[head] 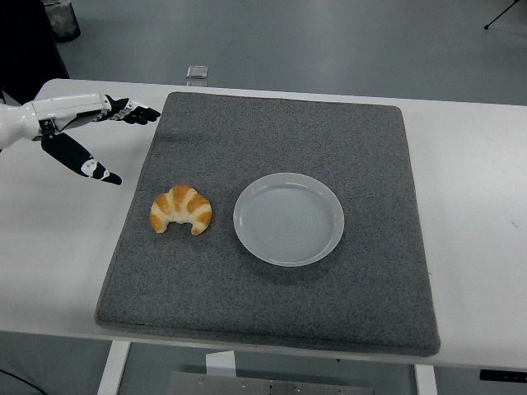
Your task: Place the bread on the plate
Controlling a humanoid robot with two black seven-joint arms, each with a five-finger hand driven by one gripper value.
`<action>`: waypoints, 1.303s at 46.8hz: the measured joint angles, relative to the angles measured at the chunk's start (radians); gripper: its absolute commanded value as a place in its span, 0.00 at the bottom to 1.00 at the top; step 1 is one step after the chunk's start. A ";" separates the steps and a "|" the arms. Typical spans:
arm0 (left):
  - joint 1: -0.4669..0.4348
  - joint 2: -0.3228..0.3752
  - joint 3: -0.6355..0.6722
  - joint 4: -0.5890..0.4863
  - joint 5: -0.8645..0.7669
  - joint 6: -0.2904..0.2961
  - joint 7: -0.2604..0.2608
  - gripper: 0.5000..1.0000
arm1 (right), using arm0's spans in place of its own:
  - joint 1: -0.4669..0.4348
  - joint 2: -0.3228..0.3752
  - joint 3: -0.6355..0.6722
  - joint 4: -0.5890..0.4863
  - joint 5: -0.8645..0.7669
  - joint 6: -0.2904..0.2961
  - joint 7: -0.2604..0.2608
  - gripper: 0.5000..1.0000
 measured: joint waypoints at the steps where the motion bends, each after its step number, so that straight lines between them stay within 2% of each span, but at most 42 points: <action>1: 0.007 -0.009 0.001 -0.001 0.008 0.015 0.000 0.99 | 0.000 0.000 0.000 0.000 0.000 0.000 0.000 0.90; 7: 0.046 -0.059 0.002 0.000 0.039 0.091 0.001 0.99 | -0.001 0.000 0.000 0.000 0.000 0.000 0.000 0.90; 20: 0.081 -0.129 0.021 -0.001 0.167 0.130 0.004 0.99 | -0.001 0.000 0.000 0.000 0.000 0.000 0.000 0.90; 37: 0.129 -0.222 0.063 0.028 0.281 0.317 0.011 0.99 | 0.000 0.000 0.000 0.000 0.000 0.000 0.000 0.90; 49: 0.134 -0.288 0.066 0.092 0.328 0.336 0.014 1.00 | 0.000 0.000 0.000 0.000 0.000 0.000 0.000 0.90; 61: 0.133 -0.295 0.066 0.100 0.334 0.340 0.014 1.00 | 0.000 0.000 0.000 0.000 0.000 0.000 0.000 0.91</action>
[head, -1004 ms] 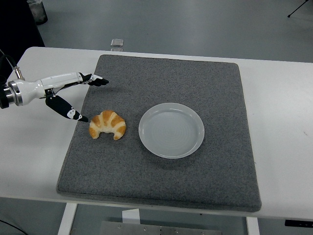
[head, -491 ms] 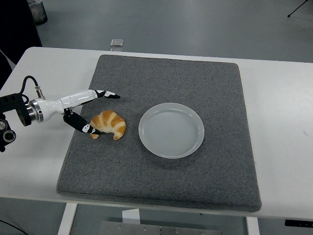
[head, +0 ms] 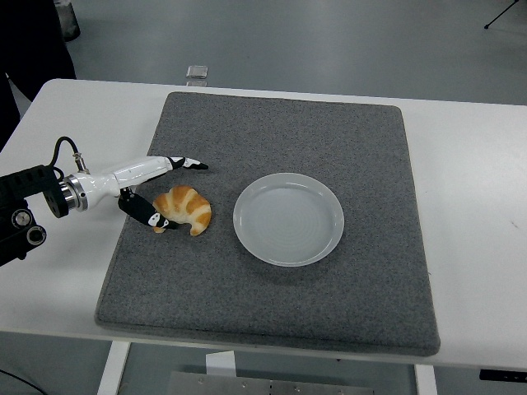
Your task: Place the bread on the plate
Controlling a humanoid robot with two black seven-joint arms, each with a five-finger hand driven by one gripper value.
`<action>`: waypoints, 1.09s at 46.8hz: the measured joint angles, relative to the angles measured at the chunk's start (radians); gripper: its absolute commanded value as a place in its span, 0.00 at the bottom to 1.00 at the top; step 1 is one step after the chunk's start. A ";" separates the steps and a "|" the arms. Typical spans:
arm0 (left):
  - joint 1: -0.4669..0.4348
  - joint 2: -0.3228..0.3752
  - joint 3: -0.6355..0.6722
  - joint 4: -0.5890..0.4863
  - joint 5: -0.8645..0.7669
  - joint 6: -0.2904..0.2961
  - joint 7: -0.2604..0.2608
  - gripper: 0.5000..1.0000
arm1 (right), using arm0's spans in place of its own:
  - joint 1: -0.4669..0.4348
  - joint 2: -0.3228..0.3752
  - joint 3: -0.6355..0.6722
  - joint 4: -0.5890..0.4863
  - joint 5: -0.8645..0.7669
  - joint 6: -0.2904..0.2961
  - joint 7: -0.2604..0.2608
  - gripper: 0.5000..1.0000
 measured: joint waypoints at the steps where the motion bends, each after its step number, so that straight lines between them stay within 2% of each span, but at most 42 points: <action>1: 0.000 0.000 0.000 0.000 0.000 0.000 0.000 1.00 | 0.000 0.000 0.000 0.000 0.000 0.000 0.000 0.90; 19: -0.002 0.001 0.030 0.000 -0.001 -0.006 -0.001 0.99 | 0.000 0.000 0.000 0.000 0.000 0.000 0.000 0.90; 24: -0.002 0.001 0.030 0.000 -0.001 -0.006 -0.001 0.96 | 0.000 0.000 0.000 0.000 0.000 0.000 0.000 0.90; 29: -0.001 0.002 0.038 0.000 -0.002 -0.006 -0.001 0.85 | 0.000 0.000 0.000 0.000 0.000 0.000 0.000 0.90; 35: -0.001 0.003 0.049 0.000 -0.003 -0.006 -0.001 0.66 | 0.000 0.000 0.000 0.000 0.000 0.000 0.000 0.90; 40: 0.000 0.004 0.050 -0.001 -0.003 -0.006 -0.002 0.55 | 0.000 0.000 0.000 0.000 0.000 0.000 0.000 0.91; 43: 0.000 0.004 0.050 -0.001 -0.003 -0.006 -0.003 0.52 | 0.000 0.000 0.000 0.000 0.000 0.000 0.000 0.90; 51: -0.003 0.012 0.048 -0.007 -0.006 -0.006 -0.004 0.20 | 0.000 0.000 0.000 0.000 0.000 0.000 0.000 0.90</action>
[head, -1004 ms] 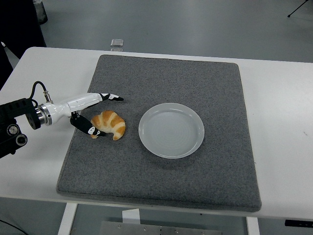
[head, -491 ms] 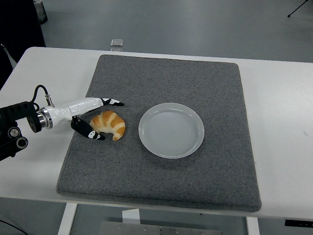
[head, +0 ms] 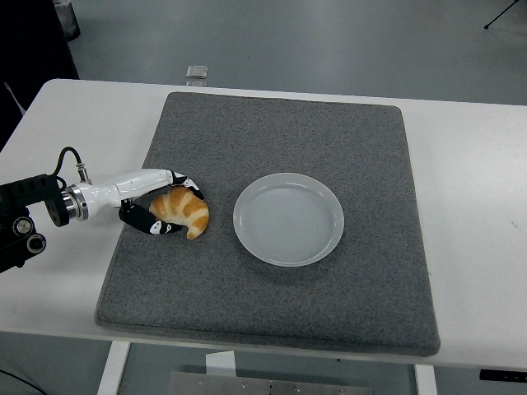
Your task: Place the bread on the plate
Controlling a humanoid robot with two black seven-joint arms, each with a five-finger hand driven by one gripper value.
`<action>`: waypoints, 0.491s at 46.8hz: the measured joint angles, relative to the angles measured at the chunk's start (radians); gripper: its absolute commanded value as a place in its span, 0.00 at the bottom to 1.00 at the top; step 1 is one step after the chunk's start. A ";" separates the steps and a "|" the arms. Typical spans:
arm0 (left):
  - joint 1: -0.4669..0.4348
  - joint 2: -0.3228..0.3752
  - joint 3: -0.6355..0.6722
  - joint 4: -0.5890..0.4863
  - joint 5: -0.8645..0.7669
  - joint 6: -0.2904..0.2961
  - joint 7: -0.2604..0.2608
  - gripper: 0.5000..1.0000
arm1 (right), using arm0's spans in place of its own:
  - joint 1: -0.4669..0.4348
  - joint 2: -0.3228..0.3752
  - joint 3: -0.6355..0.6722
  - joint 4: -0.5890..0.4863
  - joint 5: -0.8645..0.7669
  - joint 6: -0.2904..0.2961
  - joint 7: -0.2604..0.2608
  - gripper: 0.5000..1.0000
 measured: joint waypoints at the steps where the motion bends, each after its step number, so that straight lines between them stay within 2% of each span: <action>1: -0.001 0.000 -0.001 0.000 0.000 0.000 0.000 0.14 | 0.000 0.000 0.000 0.000 0.000 0.000 0.000 0.90; 3: -0.003 0.002 -0.001 -0.001 0.000 0.000 -0.002 0.00 | 0.000 0.000 0.000 0.000 0.000 0.000 0.000 0.90; 23: -0.029 0.031 -0.016 -0.004 -0.001 0.000 -0.009 0.00 | 0.000 0.000 0.000 0.000 0.000 0.000 0.000 0.90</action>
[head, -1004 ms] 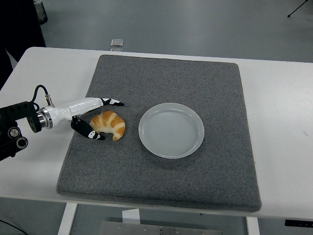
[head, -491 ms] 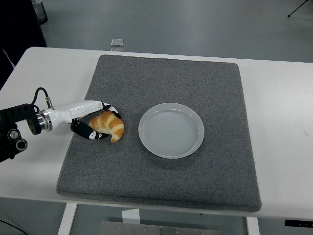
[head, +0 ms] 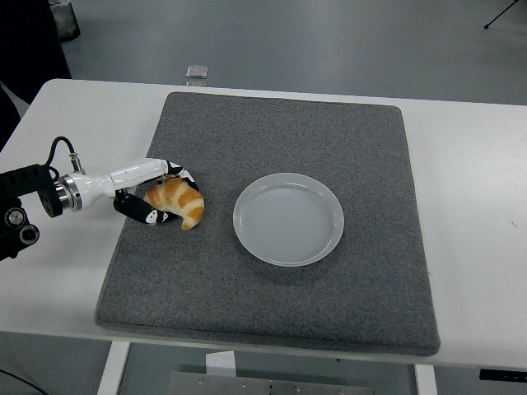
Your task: Place the bread on the plate
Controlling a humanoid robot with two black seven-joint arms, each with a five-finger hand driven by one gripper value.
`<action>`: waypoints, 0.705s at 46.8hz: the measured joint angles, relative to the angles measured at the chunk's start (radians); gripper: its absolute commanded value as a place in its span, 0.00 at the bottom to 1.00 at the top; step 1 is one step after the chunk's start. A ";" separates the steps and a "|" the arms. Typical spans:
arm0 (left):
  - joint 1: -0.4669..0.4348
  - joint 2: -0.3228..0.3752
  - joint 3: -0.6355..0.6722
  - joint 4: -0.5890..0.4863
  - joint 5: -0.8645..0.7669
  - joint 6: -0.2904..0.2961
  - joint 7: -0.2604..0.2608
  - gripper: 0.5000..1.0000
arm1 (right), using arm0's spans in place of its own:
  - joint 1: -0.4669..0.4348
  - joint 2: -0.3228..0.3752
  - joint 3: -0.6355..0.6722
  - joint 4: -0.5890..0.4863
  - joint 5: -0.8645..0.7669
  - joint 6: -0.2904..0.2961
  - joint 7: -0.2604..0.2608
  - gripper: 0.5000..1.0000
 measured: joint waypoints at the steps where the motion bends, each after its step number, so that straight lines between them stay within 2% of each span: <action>1: -0.007 0.005 -0.001 0.000 0.000 0.000 0.000 0.00 | 0.000 0.000 0.000 0.000 0.000 0.000 0.000 0.90; 22: -0.130 0.109 -0.099 0.008 -0.027 -0.012 0.000 0.00 | 0.000 0.000 0.000 0.000 0.000 0.000 0.000 0.90; 25: -0.174 0.125 -0.102 0.008 -0.040 -0.025 0.000 0.00 | 0.000 0.000 0.000 0.000 0.000 0.000 0.000 0.90; 33: -0.285 0.155 -0.103 0.011 -0.073 -0.105 0.000 0.00 | 0.000 0.000 0.000 0.000 0.000 0.000 0.000 0.90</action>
